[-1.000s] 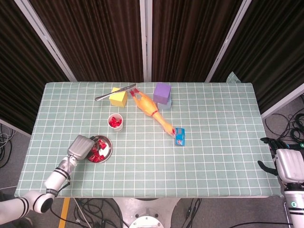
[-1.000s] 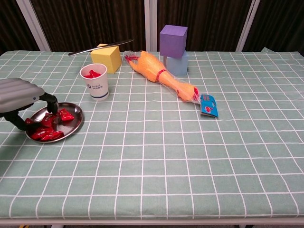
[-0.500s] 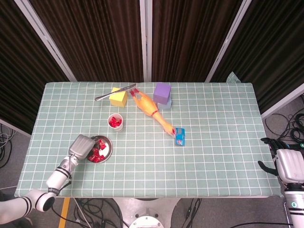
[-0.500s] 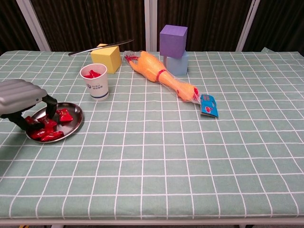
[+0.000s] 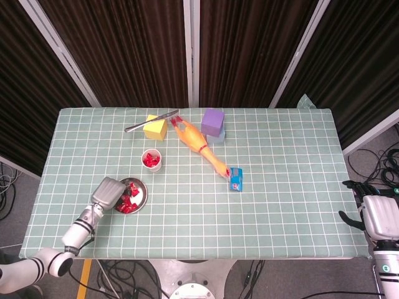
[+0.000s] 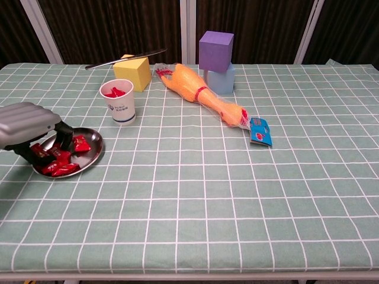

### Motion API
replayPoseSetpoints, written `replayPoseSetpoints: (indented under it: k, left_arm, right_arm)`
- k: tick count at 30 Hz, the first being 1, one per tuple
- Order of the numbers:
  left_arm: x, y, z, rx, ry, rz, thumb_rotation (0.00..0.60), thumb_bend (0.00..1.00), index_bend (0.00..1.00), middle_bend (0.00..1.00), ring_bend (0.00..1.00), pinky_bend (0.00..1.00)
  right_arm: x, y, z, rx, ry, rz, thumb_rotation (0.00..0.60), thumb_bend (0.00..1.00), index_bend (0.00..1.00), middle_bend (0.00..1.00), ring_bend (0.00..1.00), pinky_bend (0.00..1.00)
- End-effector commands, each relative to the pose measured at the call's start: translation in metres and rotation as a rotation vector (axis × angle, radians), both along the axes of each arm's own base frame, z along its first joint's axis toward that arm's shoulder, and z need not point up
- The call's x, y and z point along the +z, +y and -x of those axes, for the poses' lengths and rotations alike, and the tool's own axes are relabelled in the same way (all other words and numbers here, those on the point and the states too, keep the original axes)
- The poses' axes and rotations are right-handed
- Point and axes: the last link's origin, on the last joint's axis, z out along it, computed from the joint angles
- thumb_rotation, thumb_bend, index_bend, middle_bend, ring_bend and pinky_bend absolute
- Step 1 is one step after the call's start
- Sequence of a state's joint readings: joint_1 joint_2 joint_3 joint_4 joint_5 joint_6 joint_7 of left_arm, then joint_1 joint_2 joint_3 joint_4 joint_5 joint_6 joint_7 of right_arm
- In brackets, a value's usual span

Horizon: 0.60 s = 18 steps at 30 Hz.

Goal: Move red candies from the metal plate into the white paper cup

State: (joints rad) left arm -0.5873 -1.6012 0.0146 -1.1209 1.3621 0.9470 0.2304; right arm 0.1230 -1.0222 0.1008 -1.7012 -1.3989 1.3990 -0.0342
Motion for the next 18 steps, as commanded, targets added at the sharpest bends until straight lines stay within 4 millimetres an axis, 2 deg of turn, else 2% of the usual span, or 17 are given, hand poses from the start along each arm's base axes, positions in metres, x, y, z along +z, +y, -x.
replayPoseSetpoints:
  k: [1,5,8,12,18]
  left_arm:
    - [0.005,0.001,-0.002,-0.007,-0.024,-0.019,0.6,0.4,0.66,0.67,0.92,1.0]
    - [0.02,0.004,-0.013,-0.01,-0.091,-0.048,0.6,0.4,0.66,0.67,0.92,1.0]
    - [0.033,0.01,-0.029,-0.017,-0.158,-0.061,0.6,0.4,0.66,0.67,0.92,1.0]
    - [0.048,0.028,-0.057,-0.057,-0.21,-0.085,0.6,0.4,0.66,0.67,0.92,1.0]
    - [0.053,0.065,-0.096,-0.087,-0.216,-0.098,0.6,0.4,0.65,0.67,0.92,1.0]
  right_arm:
    - [0.0,0.0,0.0,0.0,0.0,0.0,0.6,0.1,0.26,0.33,0.3,0.63]
    - [-0.001,-0.001,0.0,0.005,-0.002,-0.003,0.6,0.1,0.26,0.33,0.31,0.63]
    - [-0.001,-0.001,0.0,0.006,-0.004,-0.002,0.6,0.1,0.26,0.33,0.3,0.63]
    - [0.0,-0.001,0.001,0.004,-0.006,-0.002,0.6,0.1,0.26,0.33,0.31,0.63]
    - [0.0,-0.001,0.002,0.003,-0.008,-0.001,0.6,0.1,0.26,0.33,0.31,0.63]
